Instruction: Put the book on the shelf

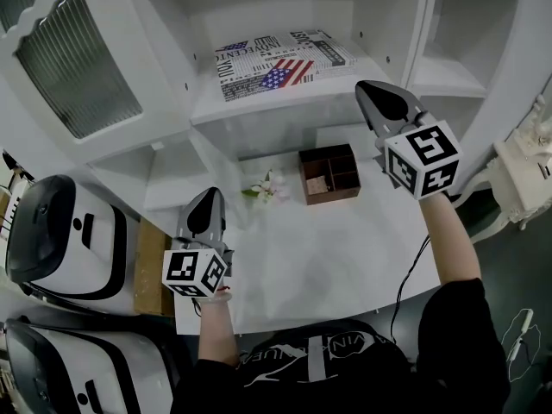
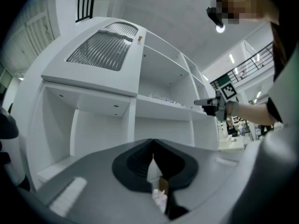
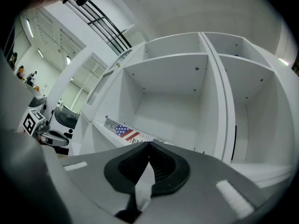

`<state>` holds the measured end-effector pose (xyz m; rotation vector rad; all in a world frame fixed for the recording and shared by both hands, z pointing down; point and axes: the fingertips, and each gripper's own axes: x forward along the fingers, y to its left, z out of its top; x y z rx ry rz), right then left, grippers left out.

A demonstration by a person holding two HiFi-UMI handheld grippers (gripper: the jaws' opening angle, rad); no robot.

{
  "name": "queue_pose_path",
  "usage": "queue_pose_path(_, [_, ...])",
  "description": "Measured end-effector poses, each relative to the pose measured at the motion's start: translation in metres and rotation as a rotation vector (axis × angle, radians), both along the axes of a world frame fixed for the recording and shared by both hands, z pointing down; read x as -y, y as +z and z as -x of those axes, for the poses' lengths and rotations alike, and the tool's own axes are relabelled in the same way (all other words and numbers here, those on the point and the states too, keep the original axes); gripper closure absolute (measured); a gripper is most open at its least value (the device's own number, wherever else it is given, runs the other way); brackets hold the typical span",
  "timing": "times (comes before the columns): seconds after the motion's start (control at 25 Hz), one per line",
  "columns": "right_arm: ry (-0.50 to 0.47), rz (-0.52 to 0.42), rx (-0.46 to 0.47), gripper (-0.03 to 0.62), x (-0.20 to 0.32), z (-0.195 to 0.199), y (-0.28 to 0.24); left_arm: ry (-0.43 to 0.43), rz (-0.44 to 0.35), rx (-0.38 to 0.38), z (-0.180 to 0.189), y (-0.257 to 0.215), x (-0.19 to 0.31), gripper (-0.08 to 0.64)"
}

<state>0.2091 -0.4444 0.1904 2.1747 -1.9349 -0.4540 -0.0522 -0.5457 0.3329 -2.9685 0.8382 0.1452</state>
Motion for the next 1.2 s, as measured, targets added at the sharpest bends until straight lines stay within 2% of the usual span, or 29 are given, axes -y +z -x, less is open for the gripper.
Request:
queue_pose_path(0.2, [0.010,-0.057,0.018,0.588,-0.013,0.002,0.015,-0.013,-0.024,0.007,0.007,-0.003,0.000,0.560])
queue_pose_path(0.4, [0.026,-0.083,0.096,0.586,-0.020,-0.003,0.038,-0.034,-0.046,0.013,0.010,-0.004,-0.001,0.560])
queue_pose_path(0.56, [0.011,-0.081,0.165,0.584,-0.023,-0.003,0.063,-0.047,-0.052,0.014,0.011,-0.001,-0.001,0.560])
queue_pose_path(0.8, [-0.034,-0.086,0.211,0.584,-0.025,0.009,0.086,-0.064,-0.044,0.019,0.011,0.005,-0.002,0.560])
queue_pose_path(1.2, [-0.019,-0.072,0.306,0.584,-0.037,0.005,0.121,-0.110,-0.093,0.030,0.017,0.012,-0.007,0.560])
